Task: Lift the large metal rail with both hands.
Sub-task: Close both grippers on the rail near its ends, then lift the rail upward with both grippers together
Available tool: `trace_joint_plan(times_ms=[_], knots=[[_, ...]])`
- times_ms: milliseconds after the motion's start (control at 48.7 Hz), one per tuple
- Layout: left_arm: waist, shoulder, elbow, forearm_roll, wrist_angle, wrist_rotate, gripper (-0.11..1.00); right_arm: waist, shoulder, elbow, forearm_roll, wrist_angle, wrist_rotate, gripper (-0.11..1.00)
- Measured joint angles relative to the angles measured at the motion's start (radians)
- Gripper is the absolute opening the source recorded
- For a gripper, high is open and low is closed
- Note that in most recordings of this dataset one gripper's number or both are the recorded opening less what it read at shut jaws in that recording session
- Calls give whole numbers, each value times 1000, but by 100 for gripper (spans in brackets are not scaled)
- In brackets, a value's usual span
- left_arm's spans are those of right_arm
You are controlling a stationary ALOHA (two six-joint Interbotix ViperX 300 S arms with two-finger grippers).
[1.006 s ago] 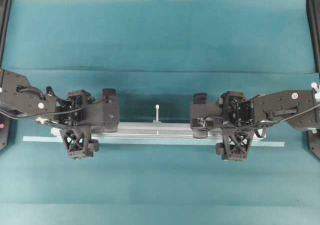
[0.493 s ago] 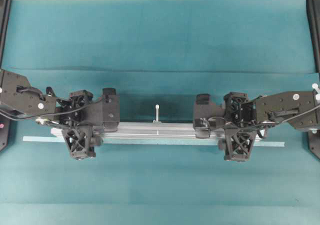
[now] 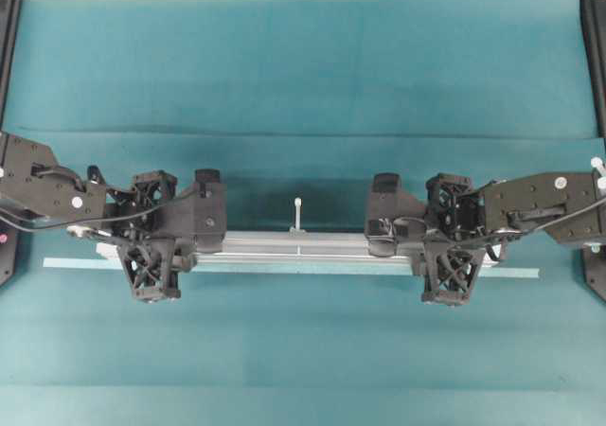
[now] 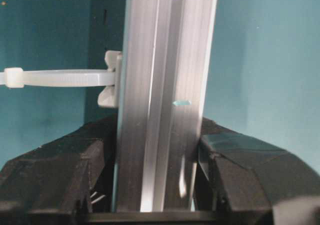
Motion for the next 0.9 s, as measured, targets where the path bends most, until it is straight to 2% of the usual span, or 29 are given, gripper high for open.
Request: trace_joint_plan(times_ms=[287,554,903], knots=[[2,-8,-8,-2,29,0,37,-2,-11,-17,0,41,2,40],[-8,-123,-77,-3,210,0,37,-12,-140,-110,3,256,0,40],[-17,-304,-204,-8,442,9,37,-18,-275,-236,51,525,0,40]])
